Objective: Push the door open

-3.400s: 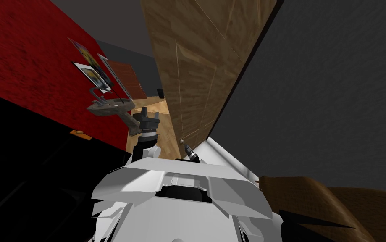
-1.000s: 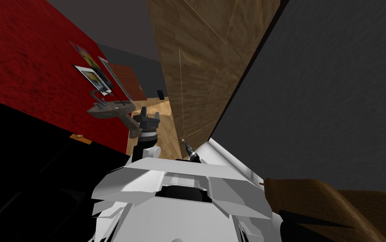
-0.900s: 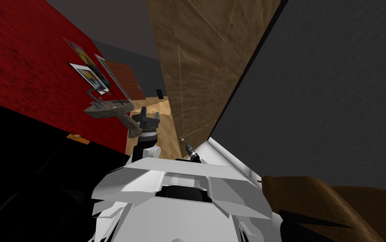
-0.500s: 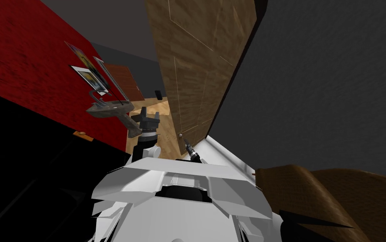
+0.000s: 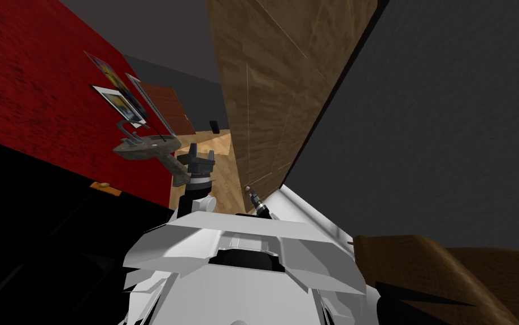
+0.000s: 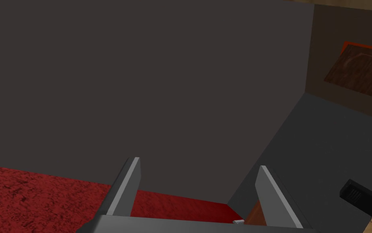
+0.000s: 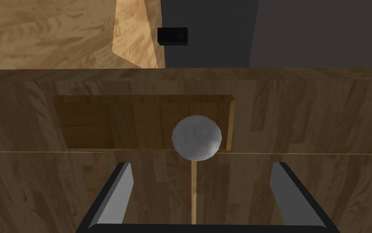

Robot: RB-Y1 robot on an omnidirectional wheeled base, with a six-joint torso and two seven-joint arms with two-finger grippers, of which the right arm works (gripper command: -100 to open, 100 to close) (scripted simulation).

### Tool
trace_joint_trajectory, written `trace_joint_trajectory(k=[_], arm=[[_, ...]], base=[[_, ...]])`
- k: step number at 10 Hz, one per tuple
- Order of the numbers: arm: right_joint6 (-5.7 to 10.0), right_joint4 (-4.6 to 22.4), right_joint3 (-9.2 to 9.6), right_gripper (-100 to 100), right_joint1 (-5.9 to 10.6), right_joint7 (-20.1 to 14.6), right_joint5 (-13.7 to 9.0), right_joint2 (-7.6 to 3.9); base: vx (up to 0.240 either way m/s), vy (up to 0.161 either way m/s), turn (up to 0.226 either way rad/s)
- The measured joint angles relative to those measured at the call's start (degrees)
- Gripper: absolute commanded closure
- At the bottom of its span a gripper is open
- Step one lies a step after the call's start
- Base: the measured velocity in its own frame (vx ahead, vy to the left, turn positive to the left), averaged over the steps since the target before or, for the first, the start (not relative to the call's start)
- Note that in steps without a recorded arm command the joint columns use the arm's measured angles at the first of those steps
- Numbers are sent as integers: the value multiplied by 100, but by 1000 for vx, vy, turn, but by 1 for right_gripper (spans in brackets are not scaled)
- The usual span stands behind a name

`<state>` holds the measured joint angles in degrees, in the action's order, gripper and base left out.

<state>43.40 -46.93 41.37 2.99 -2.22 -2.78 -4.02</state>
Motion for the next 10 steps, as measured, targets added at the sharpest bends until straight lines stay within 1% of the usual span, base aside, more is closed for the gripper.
trace_joint_trajectory(k=[1,2,3,8,10], arm=[[10,16,-13,-100,6,7,-1,18],[20,36,-30,-100,12,17,-1,51],[34,37,-32,100,7,20,-2,50],[5,47,-24,100,6,20,1,49],[-14,60,-54,100,-10,25,-6,31]], base=[[143,153,23],[58,67,-20],[-12,-12,10],[-10,-12,3],[72,126,-39]])
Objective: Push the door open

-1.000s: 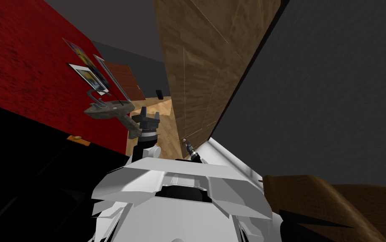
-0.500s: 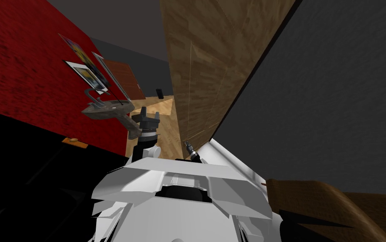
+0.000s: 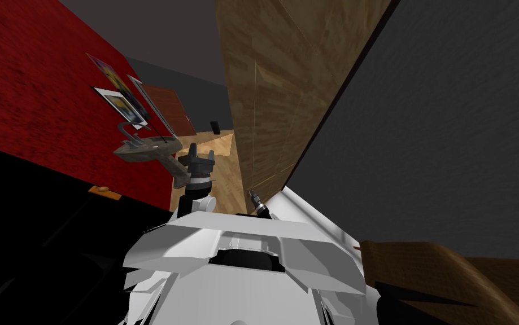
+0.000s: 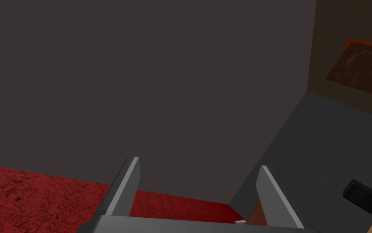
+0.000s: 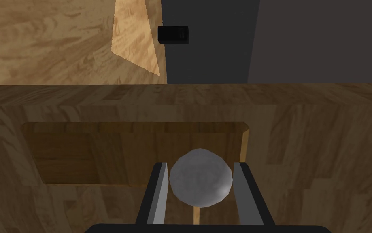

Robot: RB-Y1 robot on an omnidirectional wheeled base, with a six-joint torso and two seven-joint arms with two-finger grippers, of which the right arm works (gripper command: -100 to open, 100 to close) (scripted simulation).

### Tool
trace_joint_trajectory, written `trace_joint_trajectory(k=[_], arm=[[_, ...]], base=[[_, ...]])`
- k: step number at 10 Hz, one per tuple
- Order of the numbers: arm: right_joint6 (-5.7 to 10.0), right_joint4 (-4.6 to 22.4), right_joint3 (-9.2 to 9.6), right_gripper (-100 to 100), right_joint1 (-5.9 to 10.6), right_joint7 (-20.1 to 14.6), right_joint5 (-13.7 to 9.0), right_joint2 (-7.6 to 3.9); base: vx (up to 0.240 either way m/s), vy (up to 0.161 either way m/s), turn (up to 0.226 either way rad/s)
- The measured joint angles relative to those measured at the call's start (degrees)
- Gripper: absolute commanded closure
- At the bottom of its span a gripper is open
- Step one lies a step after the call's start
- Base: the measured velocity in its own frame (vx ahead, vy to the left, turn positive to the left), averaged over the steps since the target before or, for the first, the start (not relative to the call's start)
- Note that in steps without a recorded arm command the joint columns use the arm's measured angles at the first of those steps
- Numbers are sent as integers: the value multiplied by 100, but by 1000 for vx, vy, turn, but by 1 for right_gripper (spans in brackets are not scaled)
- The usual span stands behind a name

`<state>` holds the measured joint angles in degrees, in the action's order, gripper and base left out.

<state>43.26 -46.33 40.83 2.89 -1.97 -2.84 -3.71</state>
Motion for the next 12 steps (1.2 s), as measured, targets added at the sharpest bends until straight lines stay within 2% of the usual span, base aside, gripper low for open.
trace_joint_trajectory(k=[2,4,6,7,9,10,12], arm=[[40,125,-101,100,45,13,-31,5],[-4,26,-202,100,6,50,-55,-37],[50,151,-324,100,85,63,-90,-19],[-28,-2,-384,100,2,86,-103,-73],[-40,-12,-494,100,9,117,-131,-74],[0,105,-556,100,81,130,-150,-38],[-68,17,-654,100,25,172,-174,-56]], base=[[105,150,-41],[112,160,-37],[132,178,-39],[128,141,-44],[85,102,-36],[83,97,-34],[87,107,-47]])
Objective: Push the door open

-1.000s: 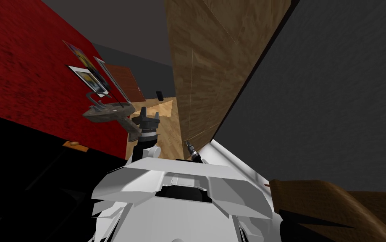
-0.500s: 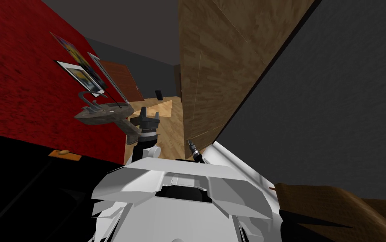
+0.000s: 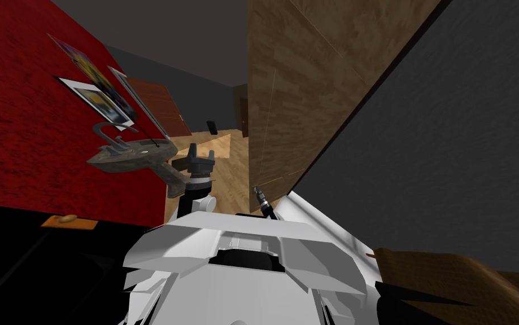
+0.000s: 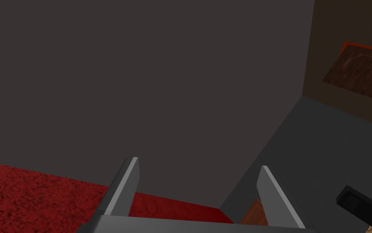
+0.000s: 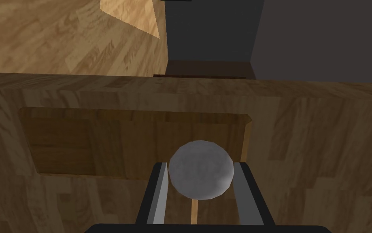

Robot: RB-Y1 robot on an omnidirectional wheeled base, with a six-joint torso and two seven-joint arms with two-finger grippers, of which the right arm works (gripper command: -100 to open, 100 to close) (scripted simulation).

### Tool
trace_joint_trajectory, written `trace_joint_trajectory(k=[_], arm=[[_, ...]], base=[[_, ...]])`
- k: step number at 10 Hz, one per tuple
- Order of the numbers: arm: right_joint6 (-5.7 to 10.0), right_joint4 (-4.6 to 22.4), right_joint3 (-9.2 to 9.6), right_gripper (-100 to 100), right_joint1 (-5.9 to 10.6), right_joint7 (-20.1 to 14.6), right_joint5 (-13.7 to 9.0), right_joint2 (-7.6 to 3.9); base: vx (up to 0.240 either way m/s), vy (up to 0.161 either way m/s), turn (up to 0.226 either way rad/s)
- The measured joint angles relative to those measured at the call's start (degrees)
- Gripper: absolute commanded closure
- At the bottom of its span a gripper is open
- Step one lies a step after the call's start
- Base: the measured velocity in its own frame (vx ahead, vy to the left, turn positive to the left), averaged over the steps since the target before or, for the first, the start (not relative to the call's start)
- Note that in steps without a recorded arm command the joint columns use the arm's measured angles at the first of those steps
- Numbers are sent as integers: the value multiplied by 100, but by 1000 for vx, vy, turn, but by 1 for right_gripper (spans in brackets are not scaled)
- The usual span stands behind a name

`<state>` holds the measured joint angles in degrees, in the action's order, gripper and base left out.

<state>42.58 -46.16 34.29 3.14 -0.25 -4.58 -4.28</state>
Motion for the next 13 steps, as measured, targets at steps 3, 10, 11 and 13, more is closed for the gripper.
trace_joint_trajectory(k=[3,10,11,13], arm=[[3,-19,-197,100,-13,21,-60,-67],[49,9,-195,-100,12,-16,-120,6],[52,12,-194,-100,9,-19,-121,7],[70,20,-213,-100,4,-8,-124,-10]], base=[[89,82,-47],[-201,-53,-41],[75,64,36],[164,92,16]])
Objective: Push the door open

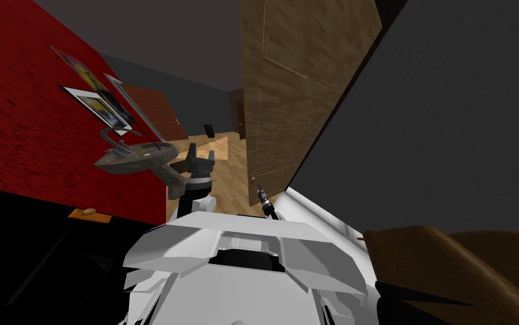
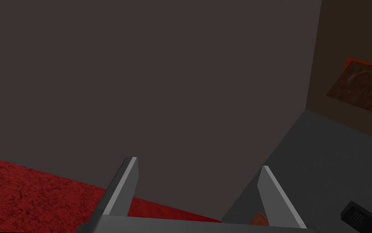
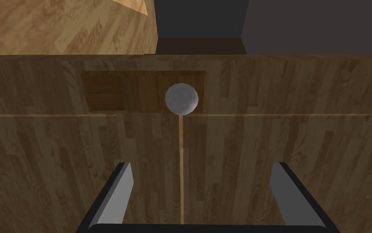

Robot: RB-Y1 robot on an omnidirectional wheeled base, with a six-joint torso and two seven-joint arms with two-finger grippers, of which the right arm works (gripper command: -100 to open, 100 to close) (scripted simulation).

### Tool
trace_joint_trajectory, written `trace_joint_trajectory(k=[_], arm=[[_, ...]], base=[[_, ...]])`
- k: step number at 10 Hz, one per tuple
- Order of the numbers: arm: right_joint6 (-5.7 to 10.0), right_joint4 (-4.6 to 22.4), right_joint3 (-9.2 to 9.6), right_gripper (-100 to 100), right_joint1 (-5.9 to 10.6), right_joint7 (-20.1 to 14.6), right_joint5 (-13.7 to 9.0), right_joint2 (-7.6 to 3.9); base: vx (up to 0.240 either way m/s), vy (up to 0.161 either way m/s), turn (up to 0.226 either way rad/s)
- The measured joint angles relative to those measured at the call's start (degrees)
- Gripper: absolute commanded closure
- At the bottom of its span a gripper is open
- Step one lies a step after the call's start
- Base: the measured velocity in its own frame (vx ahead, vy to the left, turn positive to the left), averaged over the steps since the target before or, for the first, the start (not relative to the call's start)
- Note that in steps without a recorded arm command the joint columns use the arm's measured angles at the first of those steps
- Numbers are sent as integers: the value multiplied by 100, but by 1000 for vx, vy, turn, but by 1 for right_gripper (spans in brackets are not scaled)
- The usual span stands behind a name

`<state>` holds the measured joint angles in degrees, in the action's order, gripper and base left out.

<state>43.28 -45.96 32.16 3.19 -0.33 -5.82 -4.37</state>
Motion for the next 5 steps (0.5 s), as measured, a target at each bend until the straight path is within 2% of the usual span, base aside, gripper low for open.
trace_joint_trajectory(k=[3,5], arm=[[46,44,-39,-100,19,26,-6,19],[83,88,-67,-100,39,41,-11,51]], base=[[205,109,25],[152,135,13]])
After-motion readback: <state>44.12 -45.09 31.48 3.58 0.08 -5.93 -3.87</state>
